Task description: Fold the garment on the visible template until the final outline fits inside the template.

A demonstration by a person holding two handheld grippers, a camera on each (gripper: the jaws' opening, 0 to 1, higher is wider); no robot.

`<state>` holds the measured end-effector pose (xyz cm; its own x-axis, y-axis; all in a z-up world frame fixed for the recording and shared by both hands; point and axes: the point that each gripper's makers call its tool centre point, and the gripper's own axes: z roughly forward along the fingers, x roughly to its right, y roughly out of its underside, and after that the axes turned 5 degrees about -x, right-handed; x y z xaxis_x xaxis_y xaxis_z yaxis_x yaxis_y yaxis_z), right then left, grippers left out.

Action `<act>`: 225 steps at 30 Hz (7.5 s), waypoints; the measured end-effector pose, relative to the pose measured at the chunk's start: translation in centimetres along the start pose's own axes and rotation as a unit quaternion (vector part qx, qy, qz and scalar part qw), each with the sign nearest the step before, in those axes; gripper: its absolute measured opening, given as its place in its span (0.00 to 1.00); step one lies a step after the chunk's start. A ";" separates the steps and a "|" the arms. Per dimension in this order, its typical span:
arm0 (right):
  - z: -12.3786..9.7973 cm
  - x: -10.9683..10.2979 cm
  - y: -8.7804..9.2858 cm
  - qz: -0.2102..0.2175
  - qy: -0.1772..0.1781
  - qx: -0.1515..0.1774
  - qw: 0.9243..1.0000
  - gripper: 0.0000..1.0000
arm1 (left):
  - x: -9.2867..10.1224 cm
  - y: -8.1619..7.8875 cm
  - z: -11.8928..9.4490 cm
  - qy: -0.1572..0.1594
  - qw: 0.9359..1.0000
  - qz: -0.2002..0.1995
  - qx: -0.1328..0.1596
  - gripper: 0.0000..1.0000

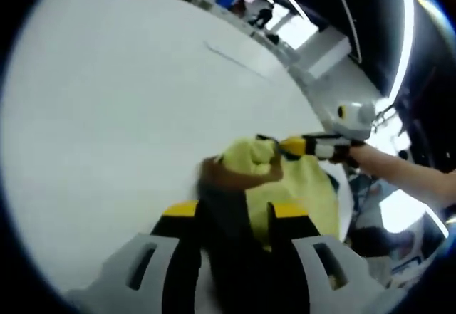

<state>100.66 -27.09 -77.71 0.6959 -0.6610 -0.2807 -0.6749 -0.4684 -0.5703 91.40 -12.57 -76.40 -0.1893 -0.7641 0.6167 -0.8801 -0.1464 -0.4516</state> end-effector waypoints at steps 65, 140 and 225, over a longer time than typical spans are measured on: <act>-28.0 -11.0 -9.7 -0.032 0.045 0.372 0.927 0.01 | 16.4 -9.1 -17.8 -0.036 0.927 0.269 0.260 0.00; -48.2 -28.5 -4.4 -0.156 0.049 0.468 0.868 0.01 | 33.3 -2.1 -37.3 -0.056 0.790 0.433 0.431 0.00; -11.8 3.2 -13.1 -0.012 0.060 0.241 0.969 0.01 | 3.4 -21.0 -2.8 -0.160 0.907 0.347 0.175 0.00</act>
<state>108.84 -29.96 -62.00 0.6573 -0.7298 -0.1882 -0.4455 -0.1747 -0.8781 108.02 -10.35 -62.99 -0.4596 -0.8836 -0.0890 -0.3941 0.2928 -0.8712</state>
